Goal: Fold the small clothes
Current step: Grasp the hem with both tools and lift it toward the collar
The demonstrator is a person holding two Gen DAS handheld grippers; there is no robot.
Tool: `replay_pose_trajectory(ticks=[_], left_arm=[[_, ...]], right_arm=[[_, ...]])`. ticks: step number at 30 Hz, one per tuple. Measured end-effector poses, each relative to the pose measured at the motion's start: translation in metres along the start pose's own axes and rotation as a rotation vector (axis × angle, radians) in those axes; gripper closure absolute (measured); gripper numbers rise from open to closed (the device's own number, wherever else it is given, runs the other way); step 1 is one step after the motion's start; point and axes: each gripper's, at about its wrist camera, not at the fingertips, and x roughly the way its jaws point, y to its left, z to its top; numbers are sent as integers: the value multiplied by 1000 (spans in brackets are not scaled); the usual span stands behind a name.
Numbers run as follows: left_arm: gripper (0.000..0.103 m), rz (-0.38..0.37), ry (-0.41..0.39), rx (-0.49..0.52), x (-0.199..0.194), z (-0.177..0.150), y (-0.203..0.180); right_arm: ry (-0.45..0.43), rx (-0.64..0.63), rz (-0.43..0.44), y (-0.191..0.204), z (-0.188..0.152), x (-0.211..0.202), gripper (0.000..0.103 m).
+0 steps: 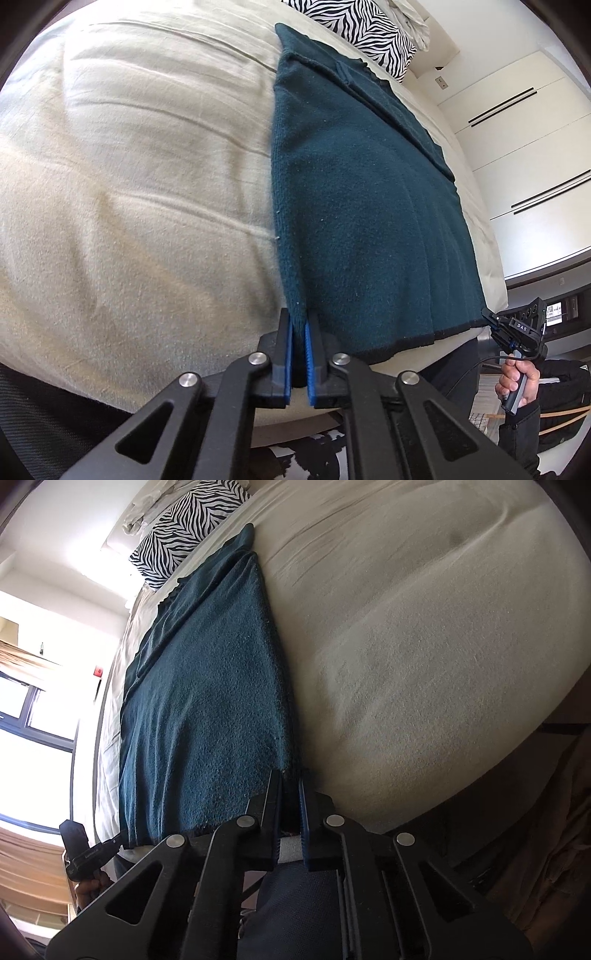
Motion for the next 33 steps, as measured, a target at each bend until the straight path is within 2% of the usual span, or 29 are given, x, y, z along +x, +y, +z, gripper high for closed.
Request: replay_pose_trajectory(ticks=[4, 10, 16, 21, 33], left_arm=[[96, -77, -37, -9, -16, 7, -5], [96, -230, -133, -80, -41, 30, -6], [96, -318, -205, -142, -53, 60, -6], [96, -377, -254, -187, -57, 92, -6], [96, -407, -318, -243, -38, 192, -9]], right_arm=[[-30, -6, 39, 9, 4, -12, 96], [-117, 18, 184, 29, 26, -31, 96], [-198, 58, 291, 50, 60, -36, 97], [-253, 78, 307, 61, 93, -34, 96], [-346, 74, 279, 100, 206, 2, 97]])
